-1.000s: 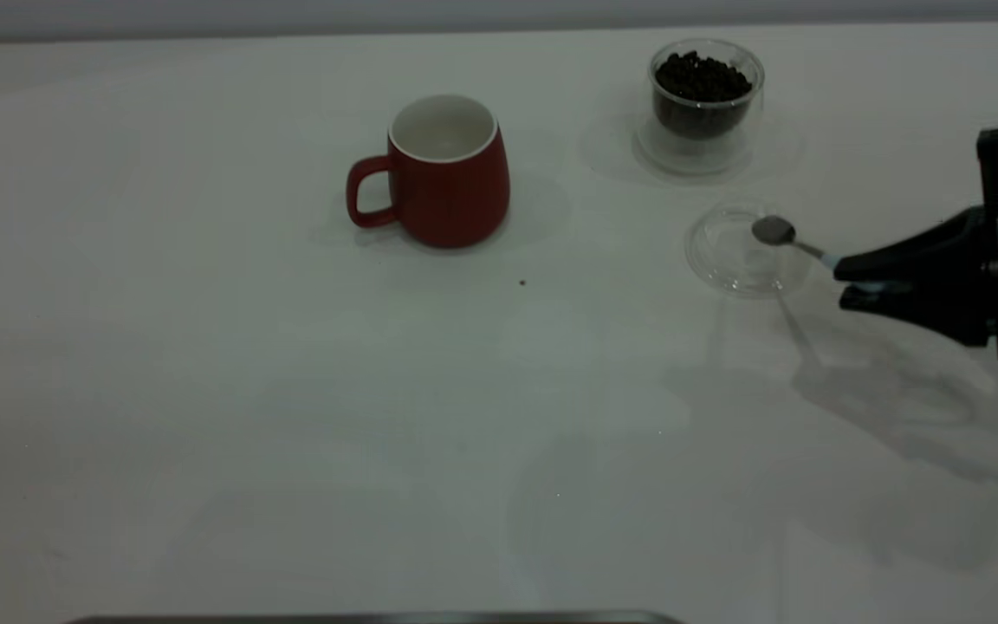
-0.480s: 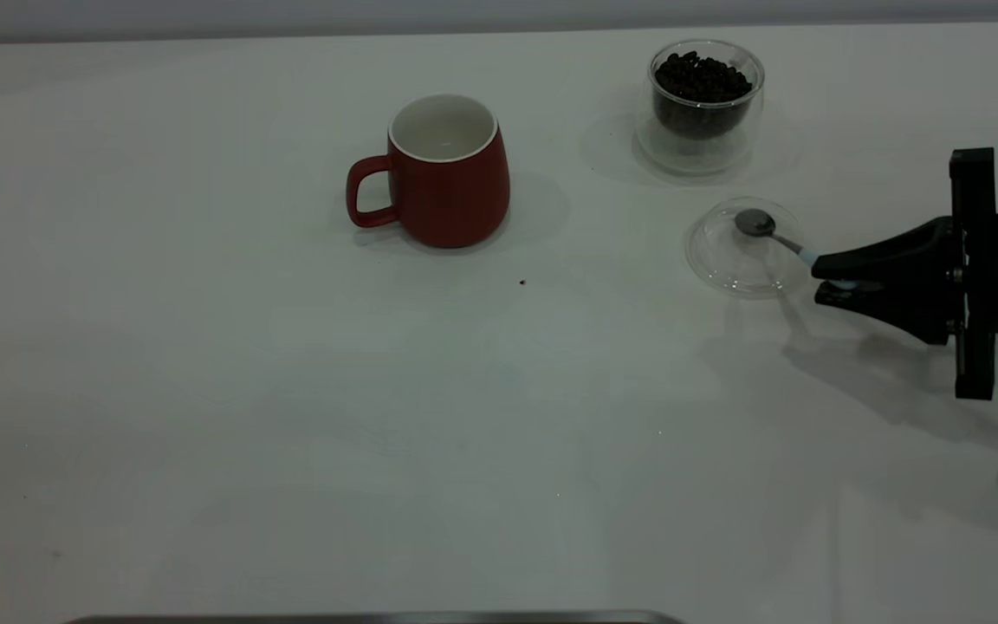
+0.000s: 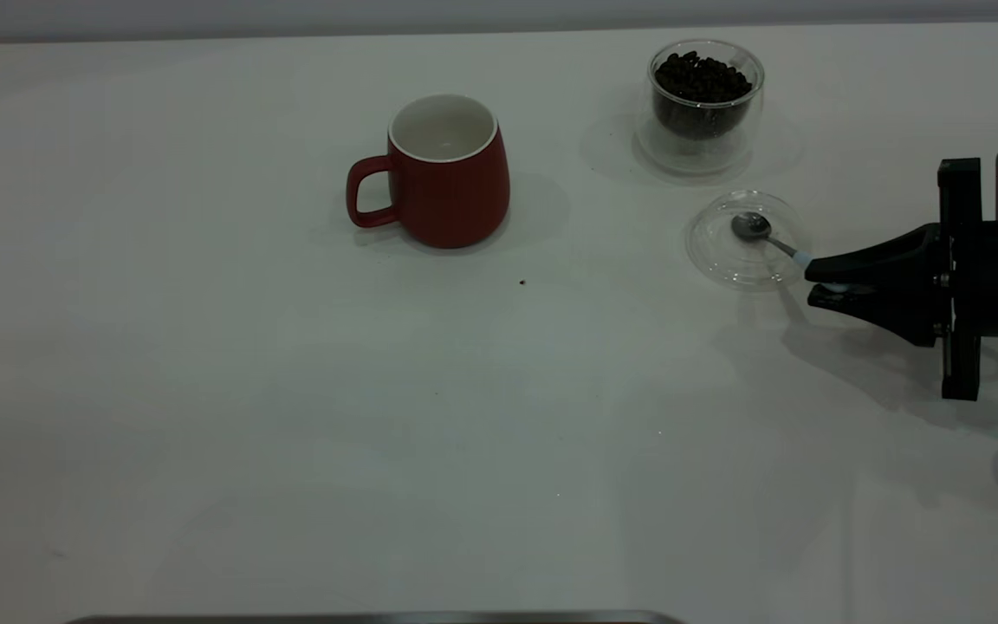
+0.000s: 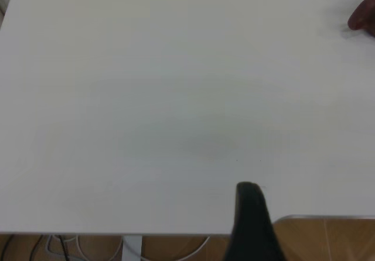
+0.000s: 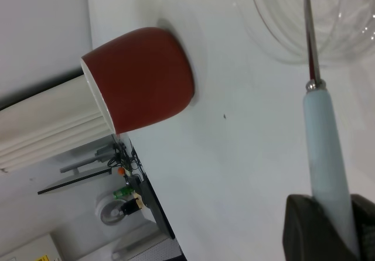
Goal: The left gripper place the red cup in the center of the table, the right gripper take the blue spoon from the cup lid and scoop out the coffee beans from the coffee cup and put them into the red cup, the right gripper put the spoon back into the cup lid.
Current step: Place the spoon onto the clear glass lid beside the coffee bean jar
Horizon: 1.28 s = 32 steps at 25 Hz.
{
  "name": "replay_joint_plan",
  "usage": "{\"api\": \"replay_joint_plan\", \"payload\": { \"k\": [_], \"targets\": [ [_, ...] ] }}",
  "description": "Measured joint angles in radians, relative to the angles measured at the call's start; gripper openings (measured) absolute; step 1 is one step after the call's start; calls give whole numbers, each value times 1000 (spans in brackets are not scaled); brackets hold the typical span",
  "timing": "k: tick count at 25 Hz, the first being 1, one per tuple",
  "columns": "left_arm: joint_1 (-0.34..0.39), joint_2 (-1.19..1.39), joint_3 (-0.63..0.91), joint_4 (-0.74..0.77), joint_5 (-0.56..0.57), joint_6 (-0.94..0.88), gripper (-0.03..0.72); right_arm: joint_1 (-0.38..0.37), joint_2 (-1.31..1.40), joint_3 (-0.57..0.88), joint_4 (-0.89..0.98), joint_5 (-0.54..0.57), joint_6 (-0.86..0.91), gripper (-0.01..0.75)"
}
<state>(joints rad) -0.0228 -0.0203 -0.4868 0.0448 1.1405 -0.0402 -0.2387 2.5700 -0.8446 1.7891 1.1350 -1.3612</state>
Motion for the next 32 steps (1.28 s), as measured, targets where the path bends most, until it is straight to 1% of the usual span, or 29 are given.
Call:
{"api": "replay_joint_plan", "payload": {
  "k": [7,16,18,20,21,26,28,30,32],
  "targets": [
    [0,0,0,0,0,-1,587,12,13,-44,0,1,0,114],
    [0,0,0,0,0,-3,587,12,15,-53,0,1,7,114],
    [0,0,0,0,0,-3,587,12,15,-53,0,1,7,127],
    [0,0,0,0,0,-3,587,12,15,-53,0,1,7,159],
    [0,0,0,0,0,-3,587,12,15,-53,0,1,7,191],
    [0,0,0,0,0,-3,587,12,15,-53,0,1,17,403],
    [0,0,0,0,0,-3,587,11,15,-53,0,1,23,457],
    [0,0,0,0,0,-3,587,11,15,-53,0,1,27,484],
    [0,0,0,0,0,-3,587,11,14,-51,-5,-5,42,490]
  ]
}}
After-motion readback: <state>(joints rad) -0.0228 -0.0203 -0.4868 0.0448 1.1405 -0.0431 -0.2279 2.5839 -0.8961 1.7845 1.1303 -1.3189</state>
